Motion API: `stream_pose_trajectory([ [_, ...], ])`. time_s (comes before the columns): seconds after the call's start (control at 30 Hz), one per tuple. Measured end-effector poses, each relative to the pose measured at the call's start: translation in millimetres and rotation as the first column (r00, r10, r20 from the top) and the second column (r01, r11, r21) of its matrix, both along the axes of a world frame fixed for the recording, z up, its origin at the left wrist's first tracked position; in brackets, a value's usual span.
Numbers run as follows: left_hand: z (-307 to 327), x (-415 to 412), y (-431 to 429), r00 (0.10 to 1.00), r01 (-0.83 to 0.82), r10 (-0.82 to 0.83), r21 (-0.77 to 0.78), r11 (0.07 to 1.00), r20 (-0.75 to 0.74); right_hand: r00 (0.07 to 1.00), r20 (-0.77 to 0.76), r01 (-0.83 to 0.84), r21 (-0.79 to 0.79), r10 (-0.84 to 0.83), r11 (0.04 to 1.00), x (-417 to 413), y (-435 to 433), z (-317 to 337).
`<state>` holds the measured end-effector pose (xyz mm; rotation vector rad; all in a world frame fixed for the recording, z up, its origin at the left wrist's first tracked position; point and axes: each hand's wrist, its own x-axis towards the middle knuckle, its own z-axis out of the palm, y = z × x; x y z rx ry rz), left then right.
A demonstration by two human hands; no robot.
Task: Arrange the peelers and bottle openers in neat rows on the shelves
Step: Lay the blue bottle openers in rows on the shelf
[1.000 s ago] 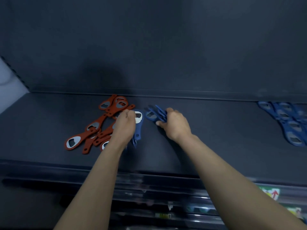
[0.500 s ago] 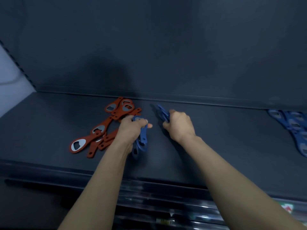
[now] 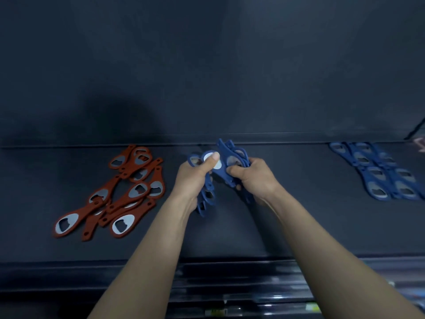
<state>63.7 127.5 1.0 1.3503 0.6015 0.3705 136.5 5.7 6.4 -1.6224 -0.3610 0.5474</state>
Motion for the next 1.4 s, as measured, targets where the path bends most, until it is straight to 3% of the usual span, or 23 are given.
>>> stream_pose_trajectory([
  [0.07, 1, 8, -11, 1.0, 0.016, -0.014, -0.085, 0.996, 0.02, 0.997, -0.015, -0.071, 0.03, 0.072, 0.997, 3, -11, 3],
  [0.17, 5, 21, -30, 1.0, -0.007, 0.006, -0.092, 0.996, -0.013, 0.99, -0.018, -0.137, 0.047, 0.138, 0.989, 13, -30, 7],
  [0.37, 9, 53, -74, 0.999, -0.03, 0.028, -0.098, 0.995, -0.021, 0.99, -0.08, -0.113, 0.056, 0.117, 0.992, 52, -79, 15],
  [0.5, 11, 75, -108, 0.987, 0.149, -0.138, -0.134, 0.98, 0.082, 0.967, -0.077, -0.243, 0.015, 0.244, 0.97, 78, -117, 21],
  [0.6, 15, 91, -133, 0.959, 0.28, -0.274, -0.105, 0.954, 0.069, 0.93, -0.059, -0.367, -0.058, 0.363, 0.929, 96, -143, 24],
  [0.87, 11, 117, -167, 0.983, 0.171, -0.18, -0.203, 0.964, -0.025, 0.885, -0.198, -0.444, -0.081, 0.422, 0.893, 124, -180, 21],
  [1.17, 2, 141, -154, 0.994, -0.061, 0.032, -0.29, 0.955, -0.102, 0.933, -0.222, -0.312, -0.098, 0.285, 0.945, 134, -194, 22],
  [1.3, -1, 149, -144, 0.991, -0.075, 0.045, -0.259, 0.963, -0.123, 0.981, -0.193, -0.016, -0.106, -0.004, 0.994, 131, -187, 16],
  [1.4, -2, 152, -133, 0.99, -0.022, -0.011, -0.229, 0.973, -0.142, 0.95, -0.162, 0.248, -0.12, -0.266, 0.961, 134, -185, 12],
])
